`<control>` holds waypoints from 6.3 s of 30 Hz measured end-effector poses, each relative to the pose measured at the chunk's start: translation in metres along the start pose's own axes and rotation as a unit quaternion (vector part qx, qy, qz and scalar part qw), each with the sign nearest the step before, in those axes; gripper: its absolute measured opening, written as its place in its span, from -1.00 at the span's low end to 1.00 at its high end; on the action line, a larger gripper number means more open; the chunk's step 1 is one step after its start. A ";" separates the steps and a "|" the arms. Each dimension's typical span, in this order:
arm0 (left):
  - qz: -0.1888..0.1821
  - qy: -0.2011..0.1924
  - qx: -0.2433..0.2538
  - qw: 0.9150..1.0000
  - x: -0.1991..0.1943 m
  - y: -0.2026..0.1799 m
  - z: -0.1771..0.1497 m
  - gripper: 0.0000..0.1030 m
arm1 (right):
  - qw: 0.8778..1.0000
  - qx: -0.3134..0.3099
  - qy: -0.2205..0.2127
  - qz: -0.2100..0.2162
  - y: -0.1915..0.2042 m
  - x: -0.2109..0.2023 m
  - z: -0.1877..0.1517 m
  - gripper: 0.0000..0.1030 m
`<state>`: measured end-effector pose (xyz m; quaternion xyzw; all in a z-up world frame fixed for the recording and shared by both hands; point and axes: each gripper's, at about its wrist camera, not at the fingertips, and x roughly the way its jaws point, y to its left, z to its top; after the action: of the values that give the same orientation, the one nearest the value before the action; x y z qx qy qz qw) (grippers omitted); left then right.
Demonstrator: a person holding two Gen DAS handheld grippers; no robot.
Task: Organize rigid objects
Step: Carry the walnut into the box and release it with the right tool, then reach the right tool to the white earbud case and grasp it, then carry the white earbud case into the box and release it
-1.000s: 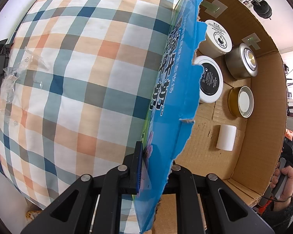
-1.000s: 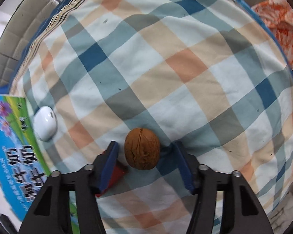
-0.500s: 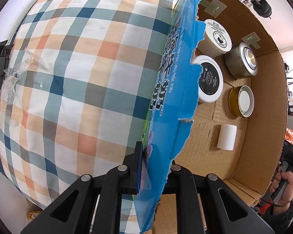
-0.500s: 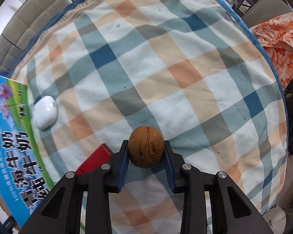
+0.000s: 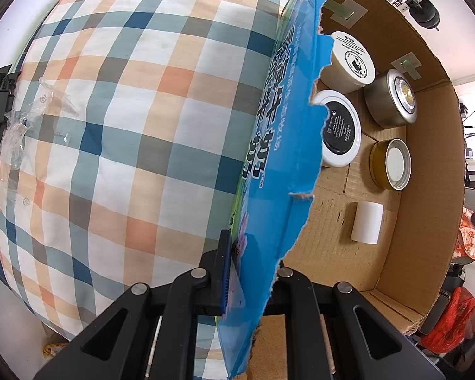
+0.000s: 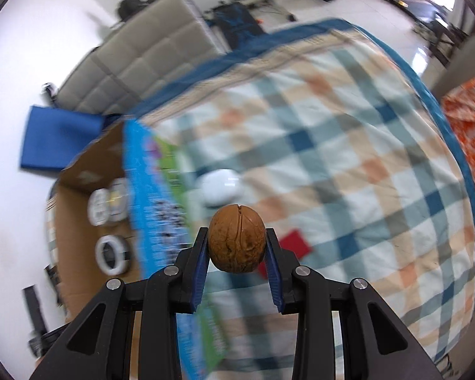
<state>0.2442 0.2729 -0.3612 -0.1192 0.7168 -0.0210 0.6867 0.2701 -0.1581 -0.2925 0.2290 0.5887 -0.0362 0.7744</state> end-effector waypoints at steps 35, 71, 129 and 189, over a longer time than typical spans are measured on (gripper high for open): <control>0.000 0.001 0.004 1.000 0.001 -0.002 0.001 -0.81 | 0.973 -0.152 0.145 0.095 0.193 0.100 -0.085 -0.31; -0.001 0.002 0.008 1.000 0.001 -0.002 0.001 -0.81 | 0.991 -0.105 0.067 0.056 0.150 0.036 -0.053 1.00; 0.010 0.002 0.004 1.000 0.000 -0.009 0.001 -0.81 | 0.988 0.036 0.123 -0.092 -0.023 0.184 0.100 0.27; 0.021 -0.004 0.011 1.000 -0.007 -0.020 -0.005 -0.81 | 0.974 -0.162 0.126 0.096 0.178 0.070 -0.080 0.31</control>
<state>0.2422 0.2540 -0.3503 -0.0965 0.7161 -0.0140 0.6911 0.2773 0.0480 -0.3176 0.1586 0.6547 0.1639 0.7206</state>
